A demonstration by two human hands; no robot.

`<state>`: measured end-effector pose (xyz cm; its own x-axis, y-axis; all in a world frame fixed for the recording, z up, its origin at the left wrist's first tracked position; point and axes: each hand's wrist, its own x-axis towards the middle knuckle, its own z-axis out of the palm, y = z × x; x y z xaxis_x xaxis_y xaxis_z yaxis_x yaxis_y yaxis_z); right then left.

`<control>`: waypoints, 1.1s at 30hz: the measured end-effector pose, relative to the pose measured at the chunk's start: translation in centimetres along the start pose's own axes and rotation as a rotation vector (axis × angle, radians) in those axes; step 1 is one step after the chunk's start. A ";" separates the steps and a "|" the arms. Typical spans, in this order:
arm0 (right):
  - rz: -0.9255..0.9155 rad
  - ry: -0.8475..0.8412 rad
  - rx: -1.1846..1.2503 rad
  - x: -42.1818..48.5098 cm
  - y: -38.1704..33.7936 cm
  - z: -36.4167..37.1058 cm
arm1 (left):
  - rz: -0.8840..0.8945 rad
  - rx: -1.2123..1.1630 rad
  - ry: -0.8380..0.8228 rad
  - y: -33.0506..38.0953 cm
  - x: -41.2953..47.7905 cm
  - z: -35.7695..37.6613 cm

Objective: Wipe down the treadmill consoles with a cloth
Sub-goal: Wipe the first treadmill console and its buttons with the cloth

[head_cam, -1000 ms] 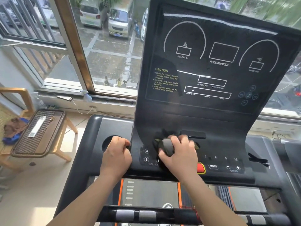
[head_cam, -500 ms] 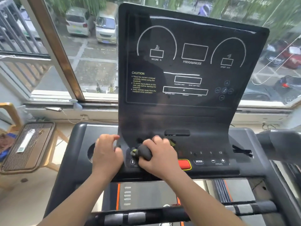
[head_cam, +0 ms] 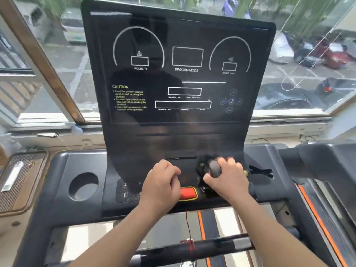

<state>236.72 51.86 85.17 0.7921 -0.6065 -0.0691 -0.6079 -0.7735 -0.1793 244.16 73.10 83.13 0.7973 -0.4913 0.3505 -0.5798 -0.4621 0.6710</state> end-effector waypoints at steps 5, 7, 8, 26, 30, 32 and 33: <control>-0.069 0.098 -0.010 -1.5 -0.5 1.2 | -0.018 -0.001 -0.076 0.7 -0.9 0.6; -0.154 0.148 0.034 -2.8 -0.1 2.0 | -0.021 -0.014 -0.079 0.9 -1.0 1.0; -0.192 0.169 0.053 -3.5 0.3 2.3 | -0.016 -0.022 -0.083 1.1 -1.1 1.2; -0.383 0.151 0.104 -2.3 5.0 2.1 | -0.057 0.035 -0.261 6.2 0.9 5.3; -0.426 0.108 0.078 1.1 9.1 0.4 | -0.092 0.120 -0.288 8.7 2.3 6.8; -0.268 0.035 0.050 3.9 10.4 -0.9 | -0.131 0.126 -0.275 9.8 2.3 7.9; -0.204 -0.016 0.050 5.0 10.7 -1.4 | -0.164 0.126 -0.271 10.2 2.1 8.5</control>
<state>234.10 40.34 84.26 0.8996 -0.4347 -0.0419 -0.4314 -0.8698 -0.2395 238.51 61.10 85.18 0.8177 -0.5737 0.0466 -0.4774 -0.6308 0.6117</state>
